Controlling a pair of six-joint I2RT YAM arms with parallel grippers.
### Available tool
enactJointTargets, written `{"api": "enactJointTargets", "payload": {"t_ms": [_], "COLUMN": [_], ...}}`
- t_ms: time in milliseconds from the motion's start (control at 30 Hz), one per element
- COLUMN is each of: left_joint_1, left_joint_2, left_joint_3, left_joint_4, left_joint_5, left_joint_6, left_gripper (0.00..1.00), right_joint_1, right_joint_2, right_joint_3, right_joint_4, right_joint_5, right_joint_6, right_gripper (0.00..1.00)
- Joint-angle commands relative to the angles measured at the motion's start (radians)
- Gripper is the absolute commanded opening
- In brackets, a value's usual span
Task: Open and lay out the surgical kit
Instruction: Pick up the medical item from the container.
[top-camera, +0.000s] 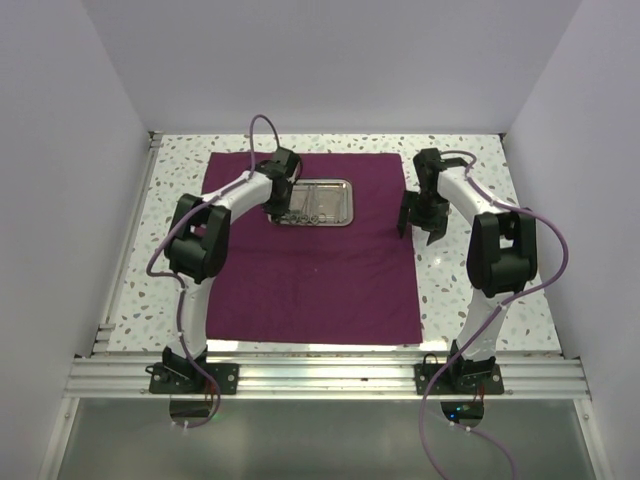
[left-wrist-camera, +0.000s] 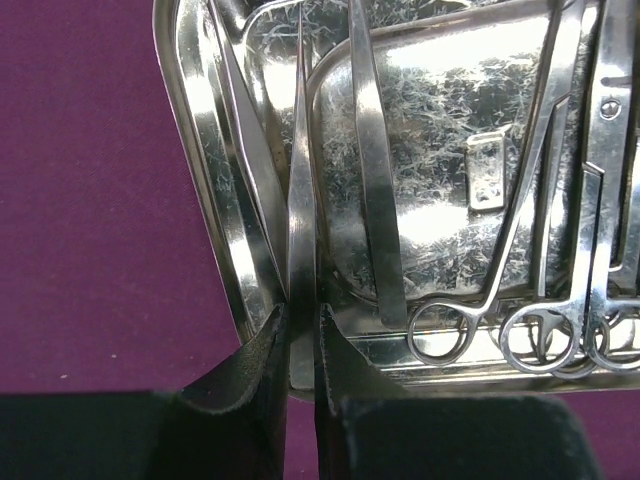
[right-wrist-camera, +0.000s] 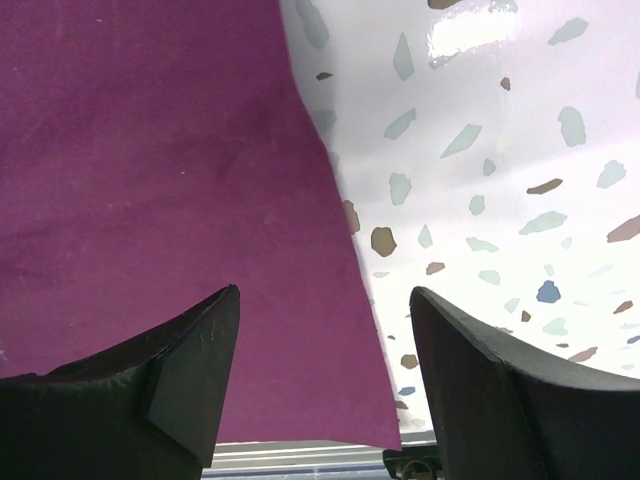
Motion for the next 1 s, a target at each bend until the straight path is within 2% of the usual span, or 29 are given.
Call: {"api": "enactJointTargets", "payload": {"t_ms": [0, 267, 500, 800, 900, 967], "left_joint_1": [0.005, -0.038, -0.074, -0.098, -0.101, -0.101], "left_joint_2": [-0.036, -0.076, -0.075, -0.067, -0.119, -0.206], "left_joint_3": [0.019, 0.025, 0.095, 0.229, 0.215, 0.134], "left_joint_4": [-0.141, -0.132, -0.174, -0.335, -0.406, -0.424], "left_joint_5": [-0.135, -0.198, -0.302, -0.460, -0.494, -0.474], "left_joint_6": [0.031, 0.032, 0.017, -0.069, -0.125, -0.164], "left_gripper": [0.00, 0.00, 0.00, 0.00, 0.00, 0.00], "right_joint_1": [0.003, 0.003, 0.003, 0.003, 0.001, 0.003], "right_joint_2": [-0.082, -0.202, -0.315, -0.398, -0.455, -0.478], "right_joint_3": [0.006, -0.087, -0.170, -0.231, -0.282, -0.331], "right_joint_4": [-0.032, -0.019, 0.011, 0.006, 0.032, 0.053], "right_joint_5": [0.009, 0.035, 0.008, -0.107, -0.144, -0.164], "right_joint_6": [0.010, 0.046, 0.065, 0.024, 0.025, 0.033], "right_gripper": [0.72, 0.72, 0.72, 0.73, 0.73, 0.73]}}
